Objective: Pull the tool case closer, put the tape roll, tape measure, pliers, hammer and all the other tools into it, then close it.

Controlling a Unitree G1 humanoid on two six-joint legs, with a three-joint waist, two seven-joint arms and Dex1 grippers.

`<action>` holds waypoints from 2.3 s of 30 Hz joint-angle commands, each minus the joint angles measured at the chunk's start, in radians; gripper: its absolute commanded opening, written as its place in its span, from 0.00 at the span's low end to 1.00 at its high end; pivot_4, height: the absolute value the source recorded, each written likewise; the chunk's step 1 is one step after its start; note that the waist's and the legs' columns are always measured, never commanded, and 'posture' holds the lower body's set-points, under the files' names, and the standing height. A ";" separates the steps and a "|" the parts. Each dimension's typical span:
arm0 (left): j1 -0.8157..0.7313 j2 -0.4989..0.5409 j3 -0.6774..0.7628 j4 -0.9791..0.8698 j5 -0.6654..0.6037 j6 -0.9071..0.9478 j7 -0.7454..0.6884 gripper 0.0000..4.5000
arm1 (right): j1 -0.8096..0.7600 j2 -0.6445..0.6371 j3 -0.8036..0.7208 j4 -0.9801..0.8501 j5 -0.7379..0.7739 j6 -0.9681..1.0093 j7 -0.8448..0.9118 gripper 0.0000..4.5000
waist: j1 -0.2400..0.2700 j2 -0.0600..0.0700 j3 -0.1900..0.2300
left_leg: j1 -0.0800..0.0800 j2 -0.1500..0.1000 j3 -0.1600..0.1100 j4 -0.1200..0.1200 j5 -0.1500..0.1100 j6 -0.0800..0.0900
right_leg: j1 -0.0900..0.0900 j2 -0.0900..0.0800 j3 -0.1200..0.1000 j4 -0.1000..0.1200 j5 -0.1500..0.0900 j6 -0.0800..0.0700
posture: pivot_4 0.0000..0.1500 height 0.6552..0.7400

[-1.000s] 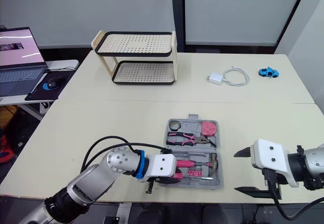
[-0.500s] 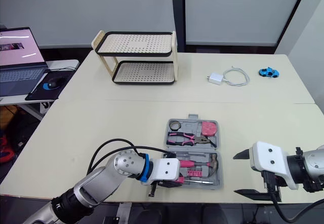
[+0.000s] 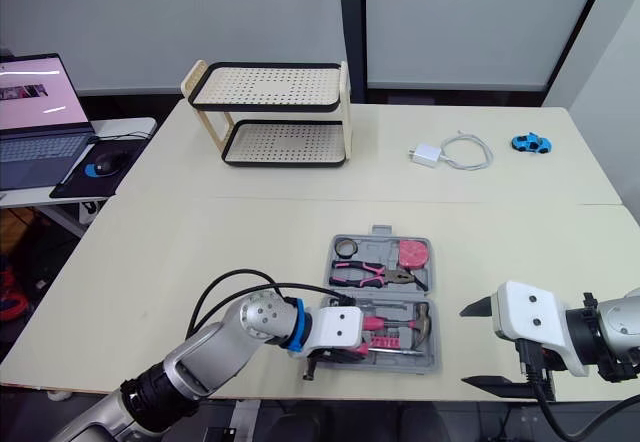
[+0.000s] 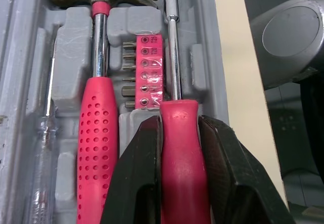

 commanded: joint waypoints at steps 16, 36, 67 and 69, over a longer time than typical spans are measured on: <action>0.021 -0.022 -0.018 0.001 0.004 -0.003 0.008 0.17 | 0.005 0.002 -0.026 -0.024 0.004 -0.002 0.000 1.00 | 0.000 0.000 0.000 | 0.000 0.000 0.000 0.000 0.000 0.000 | 0.000 0.000 0.000 0.000 0.000 0.000 | 1.00 1.00; -0.016 -0.028 0.037 -0.055 -0.111 0.057 -0.052 0.99 | 0.001 0.000 -0.030 -0.020 0.004 -0.003 -0.009 1.00 | 0.000 0.000 0.000 | 0.000 0.000 0.000 0.000 0.000 0.000 | 0.000 0.000 0.000 0.000 0.000 0.000 | 1.00 1.00; 0.030 -0.028 0.079 0.232 -0.085 -0.371 -0.136 0.00 | -0.040 0.032 0.015 -0.050 0.042 0.021 -0.075 1.00 | 0.000 0.000 -0.001 | 0.000 0.000 0.000 0.001 0.000 0.000 | 0.000 0.000 0.000 0.000 0.000 0.000 | 1.00 1.00; 0.030 -0.030 0.073 0.241 -0.077 -0.371 -0.142 0.00 | -0.039 0.032 0.014 -0.050 0.043 0.021 -0.076 1.00 | 0.000 0.000 -0.001 | 0.000 0.000 0.000 0.001 0.000 0.000 | 0.000 0.000 0.000 0.000 0.000 0.000 | 1.00 1.00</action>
